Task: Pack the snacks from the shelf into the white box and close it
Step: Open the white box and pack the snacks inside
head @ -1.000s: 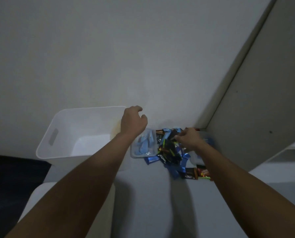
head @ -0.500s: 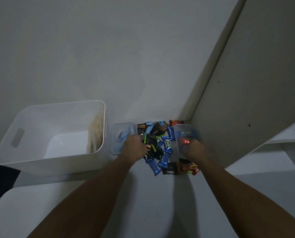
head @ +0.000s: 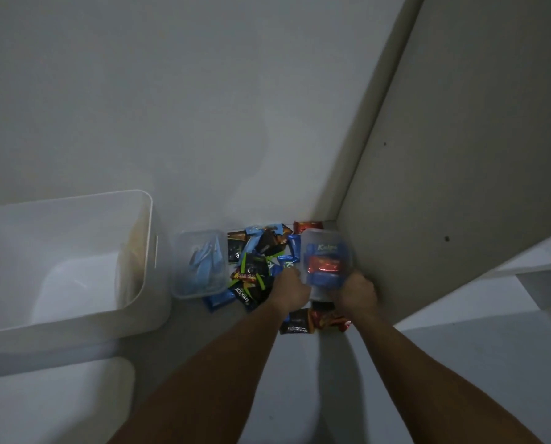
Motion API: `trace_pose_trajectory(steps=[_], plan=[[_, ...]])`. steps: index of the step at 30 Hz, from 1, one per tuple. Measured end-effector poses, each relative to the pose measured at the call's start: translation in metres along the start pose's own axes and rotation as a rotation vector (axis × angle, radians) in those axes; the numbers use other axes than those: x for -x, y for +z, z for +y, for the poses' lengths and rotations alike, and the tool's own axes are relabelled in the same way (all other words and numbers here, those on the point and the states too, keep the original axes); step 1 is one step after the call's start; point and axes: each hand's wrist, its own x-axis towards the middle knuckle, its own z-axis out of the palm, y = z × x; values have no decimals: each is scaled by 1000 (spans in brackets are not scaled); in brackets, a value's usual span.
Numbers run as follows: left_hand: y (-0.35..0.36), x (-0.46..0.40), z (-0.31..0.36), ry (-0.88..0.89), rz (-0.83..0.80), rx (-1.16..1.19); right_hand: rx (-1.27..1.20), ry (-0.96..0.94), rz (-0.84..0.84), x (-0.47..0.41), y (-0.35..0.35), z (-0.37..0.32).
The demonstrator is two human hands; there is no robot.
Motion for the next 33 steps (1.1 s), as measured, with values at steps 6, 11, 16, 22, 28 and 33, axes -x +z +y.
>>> trace_pose_trajectory(steps=[6, 11, 16, 22, 28, 33], plan=[[-20, 6, -1, 26, 111, 61, -121, 24, 88, 7, -17, -24], [-55, 25, 1, 14, 273, 184, -211, -70, 106, 22, -20, -62], [-92, 45, -15, -47, 646, 280, -322, -247, 44, 42, 3, -110], [-126, 73, -41, -17, 868, 217, -330, -335, -178, 58, 47, -152], [-127, 67, -71, -112, 748, 142, -333, -318, -303, 67, 77, -157], [-125, 61, -81, -205, 683, 118, -366, -275, -350, 67, 85, -158]])
